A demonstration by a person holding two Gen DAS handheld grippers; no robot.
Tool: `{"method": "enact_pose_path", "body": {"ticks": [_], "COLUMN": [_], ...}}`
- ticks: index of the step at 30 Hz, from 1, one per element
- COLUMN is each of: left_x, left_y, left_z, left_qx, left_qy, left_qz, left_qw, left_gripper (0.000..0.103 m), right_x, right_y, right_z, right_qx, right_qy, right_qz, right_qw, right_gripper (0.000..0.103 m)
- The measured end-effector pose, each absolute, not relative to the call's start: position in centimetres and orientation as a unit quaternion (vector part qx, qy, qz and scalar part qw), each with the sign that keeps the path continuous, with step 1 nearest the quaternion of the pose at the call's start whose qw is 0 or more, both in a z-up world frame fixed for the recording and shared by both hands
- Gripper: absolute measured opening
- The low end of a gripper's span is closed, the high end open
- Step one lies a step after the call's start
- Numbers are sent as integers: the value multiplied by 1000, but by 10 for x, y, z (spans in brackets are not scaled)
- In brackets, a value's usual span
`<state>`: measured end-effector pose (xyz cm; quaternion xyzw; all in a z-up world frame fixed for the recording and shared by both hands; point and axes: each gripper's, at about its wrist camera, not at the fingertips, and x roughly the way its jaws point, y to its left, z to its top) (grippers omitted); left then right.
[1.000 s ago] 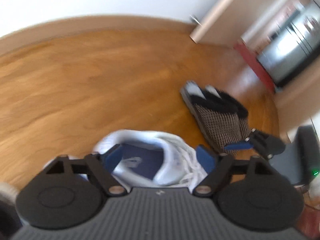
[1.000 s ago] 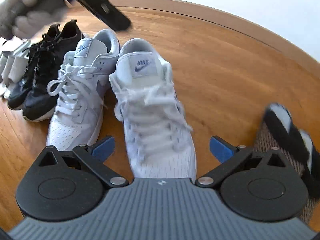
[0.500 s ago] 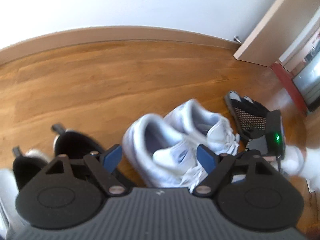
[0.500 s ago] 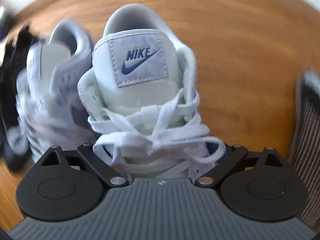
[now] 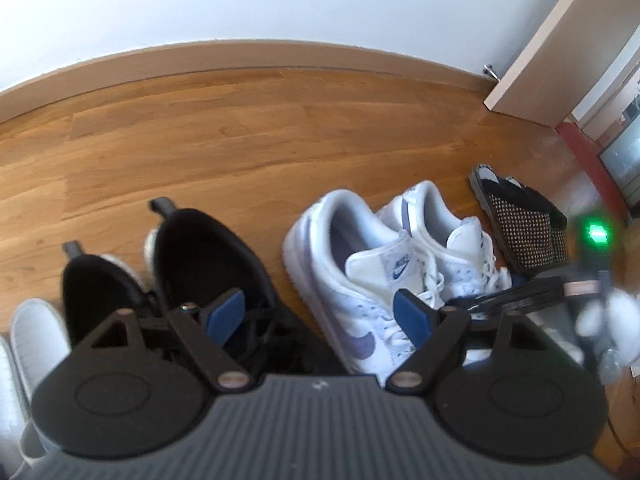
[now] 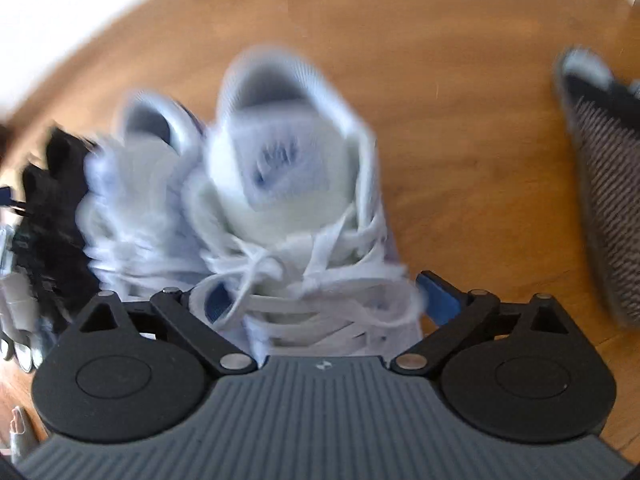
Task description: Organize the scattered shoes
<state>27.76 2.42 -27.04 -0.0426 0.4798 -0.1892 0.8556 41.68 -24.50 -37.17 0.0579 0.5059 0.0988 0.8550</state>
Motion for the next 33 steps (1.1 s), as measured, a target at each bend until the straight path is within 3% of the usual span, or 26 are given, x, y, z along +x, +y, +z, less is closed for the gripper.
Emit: {"method": "enact_pose_path", "body": {"ticks": [4,9,11,12,15,17,19,21,22,23,24,25,27,30,33], "left_x": [265,246,239,235,224,218,212,207,206,203,202,200,198,199,198], "left_y": [56,110,129,136,150,154,156,157,158,159,160,160,161,162,161], "left_z": [-260,-252,-251,-250,-248,-247,-249,-251,-253,-256,-257,-258,-258,-259,-253], "left_qx": [-47,-73,-88,-95,-108,-109,-109,-113,-114,-116,-115,-115,-115,-119,-119], "left_qy": [470,461,462,462,458,459,464,468,470,472,474,476,477,478,475], "left_qz": [-149,-68,-38,-30,-17,-16,-17,-22,-25,-32,-35,-39,-43,-48,-52], "left_qw": [869,882,881,881,882,882,879,876,875,873,872,871,870,869,870], "left_gripper": [81,81,81,81,81,81,81,81,81,81,81,81,81,81,81], "right_x": [373,356,364,376,409,422,430,418,407,399,396,397,393,384,378], "right_y": [-230,-153,-128,-112,-79,-63,-51,-38,-26,-18,-14,-15,-11,-4,-14], "right_z": [-324,-310,-313,-318,-330,-341,-355,-359,-361,-365,-370,-373,-371,-366,-356], "right_qx": [12,-66,-88,-90,-73,-73,-72,-93,-123,-150,-152,-127,-111,-104,-100], "right_qy": [414,386,385,393,424,441,455,445,441,435,450,474,484,494,490], "right_qz": [143,292,327,343,356,339,324,328,322,309,296,284,272,262,271], "right_qw": [899,873,859,848,830,828,826,828,828,832,829,824,824,823,823], "right_gripper": [103,99,73,70,73,91,103,101,94,61,46,45,25,24,34]}}
